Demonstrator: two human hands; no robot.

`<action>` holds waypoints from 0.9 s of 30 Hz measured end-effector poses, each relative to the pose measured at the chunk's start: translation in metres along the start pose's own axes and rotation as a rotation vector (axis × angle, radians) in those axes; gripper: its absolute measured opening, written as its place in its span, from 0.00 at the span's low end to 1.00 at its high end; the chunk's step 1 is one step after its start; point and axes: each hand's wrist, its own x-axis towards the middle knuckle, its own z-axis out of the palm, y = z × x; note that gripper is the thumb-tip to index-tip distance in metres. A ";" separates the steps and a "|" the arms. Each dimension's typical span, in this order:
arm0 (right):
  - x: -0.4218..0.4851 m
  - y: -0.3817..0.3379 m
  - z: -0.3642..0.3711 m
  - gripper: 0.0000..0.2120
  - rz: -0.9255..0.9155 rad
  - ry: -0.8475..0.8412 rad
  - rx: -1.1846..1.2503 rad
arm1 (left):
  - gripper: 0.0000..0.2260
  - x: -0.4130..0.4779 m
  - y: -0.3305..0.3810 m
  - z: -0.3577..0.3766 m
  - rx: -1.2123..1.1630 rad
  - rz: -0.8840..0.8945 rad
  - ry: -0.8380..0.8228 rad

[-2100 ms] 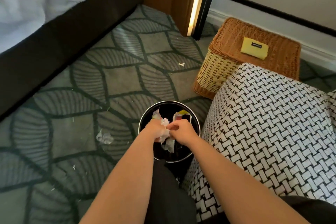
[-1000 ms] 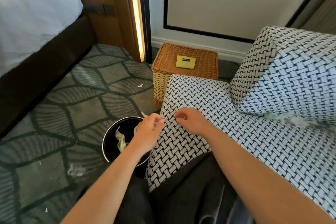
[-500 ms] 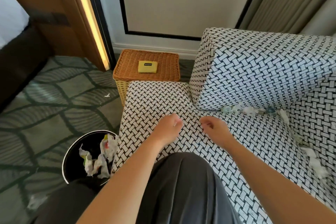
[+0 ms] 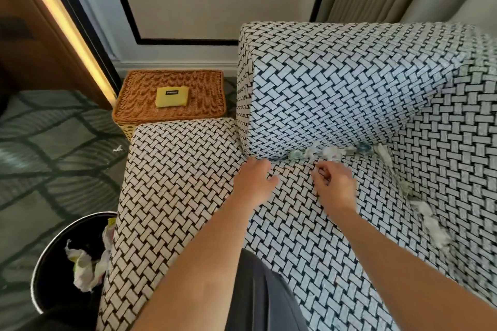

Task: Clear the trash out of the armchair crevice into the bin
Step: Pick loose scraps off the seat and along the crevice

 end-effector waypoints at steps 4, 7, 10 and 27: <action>0.008 0.005 -0.002 0.14 0.014 0.038 -0.003 | 0.21 0.020 0.015 0.019 0.025 0.002 0.062; 0.018 0.004 -0.001 0.18 0.005 0.072 -0.010 | 0.18 0.032 0.023 0.036 0.014 0.002 0.189; 0.028 0.005 0.001 0.21 0.001 0.056 -0.056 | 0.14 0.038 0.029 0.047 0.064 -0.026 0.278; 0.052 0.001 0.021 0.09 -0.050 0.012 -0.170 | 0.04 0.049 0.046 0.067 0.002 -0.169 0.557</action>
